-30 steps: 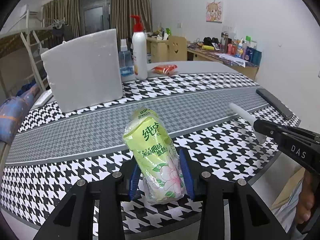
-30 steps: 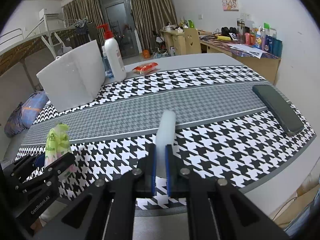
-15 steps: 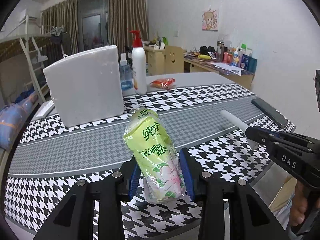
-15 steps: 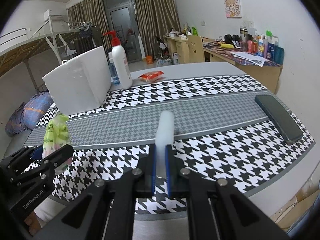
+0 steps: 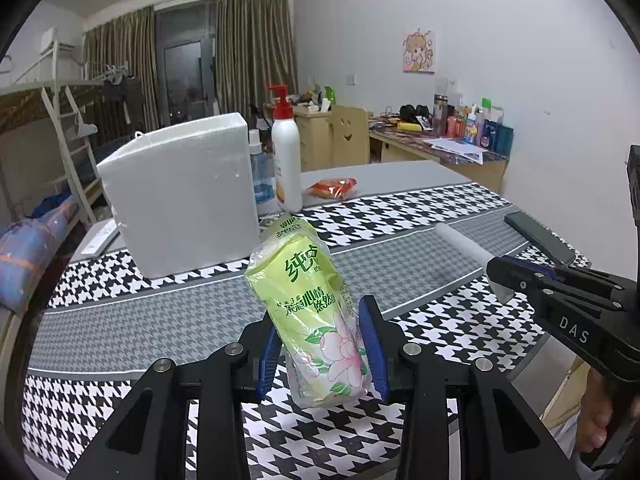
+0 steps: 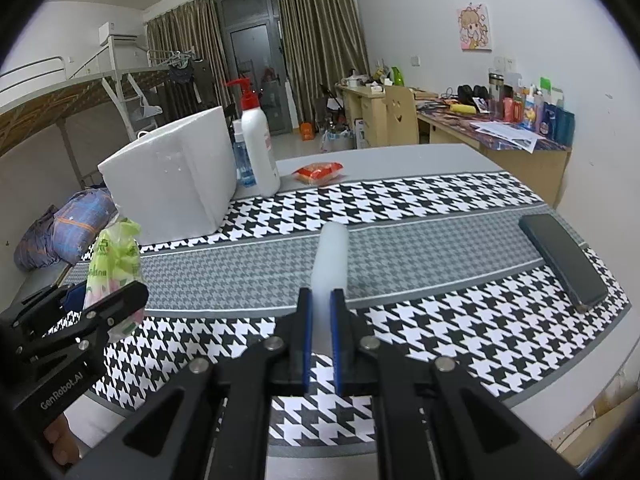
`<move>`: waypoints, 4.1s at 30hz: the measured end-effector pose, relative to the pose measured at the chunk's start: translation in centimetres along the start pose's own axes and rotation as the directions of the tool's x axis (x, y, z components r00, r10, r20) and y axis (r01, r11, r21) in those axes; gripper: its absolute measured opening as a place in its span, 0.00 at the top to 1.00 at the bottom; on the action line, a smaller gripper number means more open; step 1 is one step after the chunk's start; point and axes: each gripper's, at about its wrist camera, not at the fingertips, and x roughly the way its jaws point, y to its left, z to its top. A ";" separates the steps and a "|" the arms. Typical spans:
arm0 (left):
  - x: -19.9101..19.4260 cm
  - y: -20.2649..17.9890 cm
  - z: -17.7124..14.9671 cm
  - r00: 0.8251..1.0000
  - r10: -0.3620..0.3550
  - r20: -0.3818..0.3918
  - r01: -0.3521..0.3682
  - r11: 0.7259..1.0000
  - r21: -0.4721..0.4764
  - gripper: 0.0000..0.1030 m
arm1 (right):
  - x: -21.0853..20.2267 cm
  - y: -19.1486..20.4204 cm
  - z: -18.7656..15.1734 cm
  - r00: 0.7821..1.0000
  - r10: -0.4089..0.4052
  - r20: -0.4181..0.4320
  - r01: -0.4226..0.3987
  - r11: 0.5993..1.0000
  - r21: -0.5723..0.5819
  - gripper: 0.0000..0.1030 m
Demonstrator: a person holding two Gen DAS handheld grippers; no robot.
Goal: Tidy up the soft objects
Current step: 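Lift and carry the snack bag and white tube with both grippers over the foam box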
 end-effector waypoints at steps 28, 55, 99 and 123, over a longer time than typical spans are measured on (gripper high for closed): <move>-1.8 2.5 2.5 0.997 0.033 0.066 -0.033 0.999 0.006 0.62 | -1.2 2.7 2.8 0.996 0.032 0.081 -0.028 0.998 -0.049 0.90; -3.7 4.7 6.2 0.987 0.074 0.141 -0.075 0.997 0.001 0.62 | -1.9 6.4 6.7 0.986 0.108 0.131 -0.089 0.986 -0.138 0.89; -3.0 8.3 12.5 0.977 0.093 0.193 -0.090 0.996 -0.024 0.62 | -0.5 12.1 13.8 0.966 0.179 0.186 -0.132 0.962 -0.239 0.89; 0.0 11.2 15.6 0.968 0.161 0.191 -0.152 0.987 -0.062 0.62 | 1.8 13.4 16.1 0.964 0.176 0.199 -0.122 0.959 -0.257 0.89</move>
